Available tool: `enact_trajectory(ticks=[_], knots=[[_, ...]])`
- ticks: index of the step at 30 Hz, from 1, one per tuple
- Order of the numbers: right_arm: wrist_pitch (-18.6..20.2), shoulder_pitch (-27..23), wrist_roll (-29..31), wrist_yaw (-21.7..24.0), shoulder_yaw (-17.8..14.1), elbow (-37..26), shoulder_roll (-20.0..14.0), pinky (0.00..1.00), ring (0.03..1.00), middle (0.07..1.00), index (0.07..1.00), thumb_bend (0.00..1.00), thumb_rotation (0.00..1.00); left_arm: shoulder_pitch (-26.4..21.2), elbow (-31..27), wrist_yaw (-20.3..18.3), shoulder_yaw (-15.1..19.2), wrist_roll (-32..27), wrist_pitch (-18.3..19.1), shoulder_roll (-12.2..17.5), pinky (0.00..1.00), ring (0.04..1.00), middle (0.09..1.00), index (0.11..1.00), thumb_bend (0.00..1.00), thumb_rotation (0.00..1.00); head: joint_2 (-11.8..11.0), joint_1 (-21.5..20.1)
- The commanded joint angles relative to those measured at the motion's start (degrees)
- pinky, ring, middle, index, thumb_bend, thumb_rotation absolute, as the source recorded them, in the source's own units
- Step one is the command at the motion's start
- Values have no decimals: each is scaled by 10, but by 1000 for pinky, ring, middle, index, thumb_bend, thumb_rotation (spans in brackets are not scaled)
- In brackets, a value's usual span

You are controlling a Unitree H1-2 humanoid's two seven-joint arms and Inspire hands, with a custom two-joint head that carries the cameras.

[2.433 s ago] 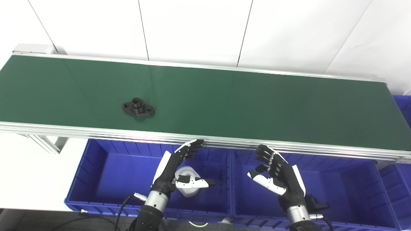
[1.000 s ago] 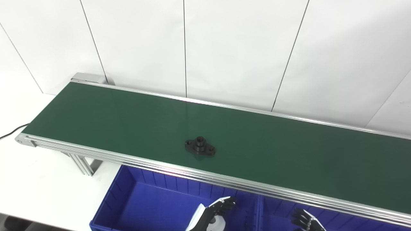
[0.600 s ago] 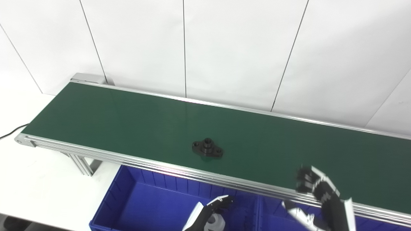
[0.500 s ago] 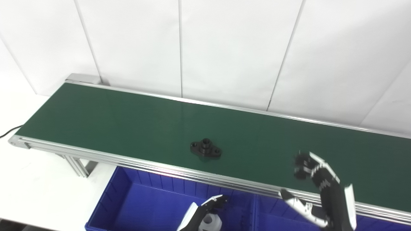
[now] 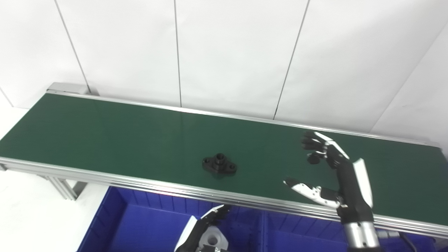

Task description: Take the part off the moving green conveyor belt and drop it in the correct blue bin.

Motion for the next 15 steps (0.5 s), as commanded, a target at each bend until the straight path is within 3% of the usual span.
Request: enact_trajectory(ticks=[1,15], knots=[[31,-35,-10,18,7,-12,-11,665,757,776,799,740,237,-16,-17,-5,2,-2,-17,-4,775,813,833,824,724,164,3,-3],[79,-141,-99,48,72,97,-37,638,697,730,772,766,237,-23,-19,-19,12,3,-14,-2,760,801,824,815,738,181,11,-21]])
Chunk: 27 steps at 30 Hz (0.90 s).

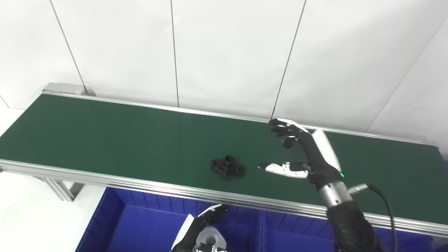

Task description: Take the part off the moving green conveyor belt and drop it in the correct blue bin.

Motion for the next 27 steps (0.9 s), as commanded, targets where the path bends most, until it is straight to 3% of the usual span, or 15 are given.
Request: enact_trajectory(ticks=[1,5,18,27], knots=[[2,-35,-30,-2,14,17,-14,627,696,727,768,772,253,-14,-17,-2,3,-1,-15,-2,759,801,823,814,740,181,0,1],[-3,-61,-76,-3,44,69,-29,636,712,724,760,780,286,-13,-18,-5,4,-3,-18,-3,758,801,822,811,744,179,1,-5],[-11,-117,-132,-9,110,220,-43,637,683,698,747,789,270,-10,-26,-7,1,0,-19,-5,745,798,823,806,737,161,5,-7],[-3,-121,-146,-11,131,274,-51,652,700,717,758,765,239,-9,-28,-8,-3,-3,-20,-7,769,800,802,802,728,168,12,-6]])
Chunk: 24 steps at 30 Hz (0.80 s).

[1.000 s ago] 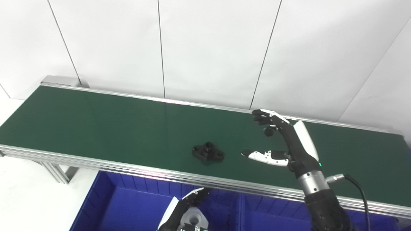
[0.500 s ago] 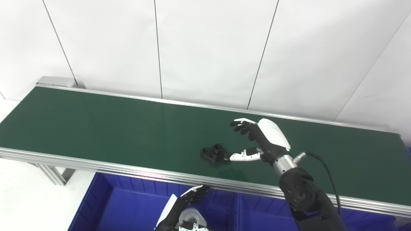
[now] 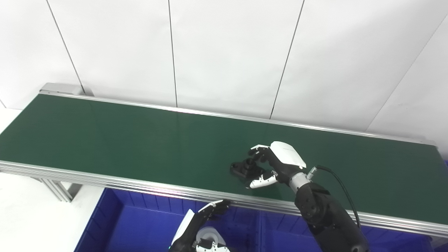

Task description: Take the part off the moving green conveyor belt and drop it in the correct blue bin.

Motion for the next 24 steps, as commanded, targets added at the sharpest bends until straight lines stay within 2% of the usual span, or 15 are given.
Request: enact_trajectory(ticks=[1,7,9,10,11,13,14,15,19,22,24], knots=[[-3,-19,-10,-14,3,1,-8,654,703,720,759,759,233,-9,-14,-2,-1,-2,-19,-6,771,801,802,803,728,175,2,2],[-17,-15,-30,-42,22,33,-18,648,697,716,747,705,177,-8,-17,-3,-1,-6,-18,-8,777,805,804,807,727,173,7,0],[-19,-13,-40,-51,30,36,-24,626,676,686,716,655,124,-7,-19,-3,0,-7,-17,-9,778,805,803,804,733,170,9,-1],[-19,-12,-43,-56,34,36,-26,588,632,636,684,596,53,-7,-21,-3,1,-7,-17,-10,778,804,801,802,735,168,9,-1],[-18,-10,-45,-61,35,36,-27,575,617,620,674,576,29,-7,-21,-1,0,-4,-17,-9,777,804,801,802,736,167,9,-1],[-14,-8,-45,-72,36,36,-28,434,467,508,631,553,5,-7,-22,0,-1,1,-15,-9,773,802,800,803,733,179,9,-1],[-13,-8,-45,-76,37,37,-28,314,360,486,611,549,2,-7,-24,0,-1,1,-13,-8,774,804,804,805,733,183,9,-3],[-12,-7,-45,-80,37,36,-28,232,285,475,550,535,0,-7,-24,-2,0,-1,-12,-8,772,804,805,806,733,178,11,-4],[-20,-4,-49,-99,40,33,-32,178,248,471,496,523,0,-10,-18,-2,1,-5,-19,-7,759,798,805,806,732,169,11,-5],[-24,-2,-54,-110,43,25,-37,269,350,476,490,523,0,-12,-16,-1,1,-4,-20,-7,759,800,807,807,732,174,10,-5],[-24,-3,-53,-112,44,20,-38,287,366,478,490,523,0,-13,-14,-1,1,-5,-20,-7,759,801,808,806,731,168,10,-6]])
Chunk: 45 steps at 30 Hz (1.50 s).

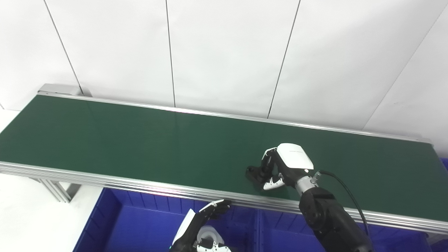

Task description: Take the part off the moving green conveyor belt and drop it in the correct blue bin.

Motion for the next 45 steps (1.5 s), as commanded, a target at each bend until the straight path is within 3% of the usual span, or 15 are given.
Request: enact_trajectory(ticks=[1,9,15,22,31,36,39,43,45], knots=[[-20,-3,-10,-9,4,-14,-6,289,369,478,490,523,0,-13,-11,-2,2,-6,-19,-6,756,800,808,807,731,168,-1,0],[-27,6,-13,-20,1,-44,-8,269,354,474,489,525,0,-13,-12,-4,1,-8,-16,-6,752,796,806,809,731,171,3,-1],[-35,39,3,-35,-24,-115,-10,259,344,473,488,523,0,-12,-17,-1,0,-2,-16,-7,756,795,803,807,731,168,9,-2],[-23,94,6,-42,-67,-204,-5,194,268,471,487,521,0,-11,-24,-2,-1,3,-6,-6,756,802,814,808,738,191,18,0],[-26,201,35,-45,-131,-291,2,249,324,475,487,522,0,3,-65,-16,-2,0,18,-4,772,804,806,807,735,185,51,3],[-32,260,58,-53,-160,-293,12,245,325,477,487,522,0,8,-85,-22,-2,0,29,-6,769,801,802,805,735,174,70,14],[-34,290,71,-52,-174,-284,13,264,342,423,513,515,0,9,-92,-24,-4,2,37,-9,769,804,805,807,734,171,83,58],[-45,318,81,-66,-186,-255,14,319,391,414,525,514,0,6,-90,-23,-6,3,39,-15,761,797,802,806,737,174,94,79],[-51,324,80,-79,-186,-235,16,267,360,413,523,516,0,5,-90,-21,-8,4,38,-18,758,796,800,804,739,182,104,92]])
